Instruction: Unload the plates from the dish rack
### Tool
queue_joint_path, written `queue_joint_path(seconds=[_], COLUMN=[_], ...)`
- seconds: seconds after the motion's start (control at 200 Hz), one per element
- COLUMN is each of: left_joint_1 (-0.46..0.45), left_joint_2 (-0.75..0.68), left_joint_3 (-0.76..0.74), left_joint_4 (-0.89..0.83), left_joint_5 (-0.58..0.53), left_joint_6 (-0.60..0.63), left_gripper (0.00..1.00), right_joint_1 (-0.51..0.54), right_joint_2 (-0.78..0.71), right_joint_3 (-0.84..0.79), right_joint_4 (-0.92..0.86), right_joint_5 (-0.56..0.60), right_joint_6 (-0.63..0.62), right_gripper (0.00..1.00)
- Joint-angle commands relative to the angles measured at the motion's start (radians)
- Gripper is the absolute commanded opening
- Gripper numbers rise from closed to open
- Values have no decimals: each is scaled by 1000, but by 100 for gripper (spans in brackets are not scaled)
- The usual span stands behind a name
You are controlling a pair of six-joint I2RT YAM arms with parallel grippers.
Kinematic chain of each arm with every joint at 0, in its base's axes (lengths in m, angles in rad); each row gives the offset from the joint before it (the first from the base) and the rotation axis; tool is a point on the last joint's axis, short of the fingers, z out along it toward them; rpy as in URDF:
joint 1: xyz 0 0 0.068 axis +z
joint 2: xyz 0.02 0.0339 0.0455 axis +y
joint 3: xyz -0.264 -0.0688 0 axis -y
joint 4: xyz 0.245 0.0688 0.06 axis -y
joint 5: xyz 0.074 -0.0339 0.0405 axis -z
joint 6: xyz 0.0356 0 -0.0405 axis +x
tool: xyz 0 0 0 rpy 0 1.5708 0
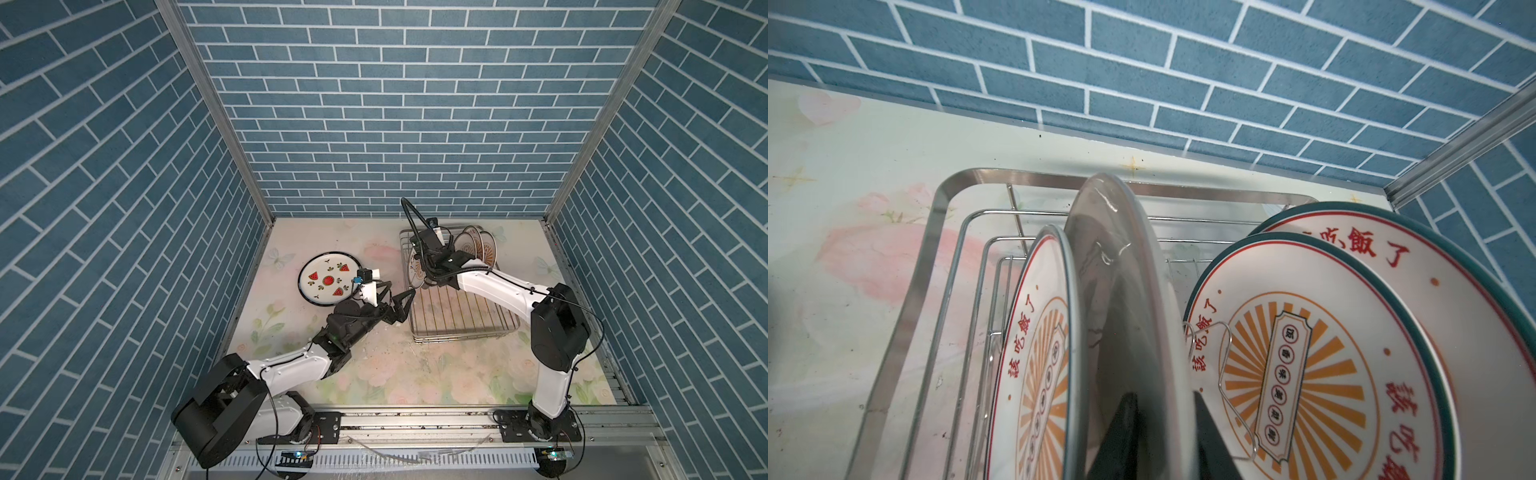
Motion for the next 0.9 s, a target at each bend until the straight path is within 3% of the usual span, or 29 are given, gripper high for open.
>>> queue_joint_path(seconds=[0.0,0.295,0.44,0.89], left_joint_1=[-5,-5,-4,-4], left_joint_2=[-18,-65,-87,-127], left_joint_3=[-10,-34,-37,-38], left_joint_4=[-5,-31,-54,-82], left_joint_5=[-11,-37,-51,-53], left_joint_6=[4,7,7,-1], left_gripper=[100,100,100,100], right_joint_1=[8,19,18,25], right_joint_2=[15,19,19,1], right_joint_3=[40,58,58,65], right_joint_4=[-9,-9,-13,-20], right_joint_5=[45,78,91,159], right_joint_6=[18,-11,-15,-62], right_gripper=[20,16,9,7])
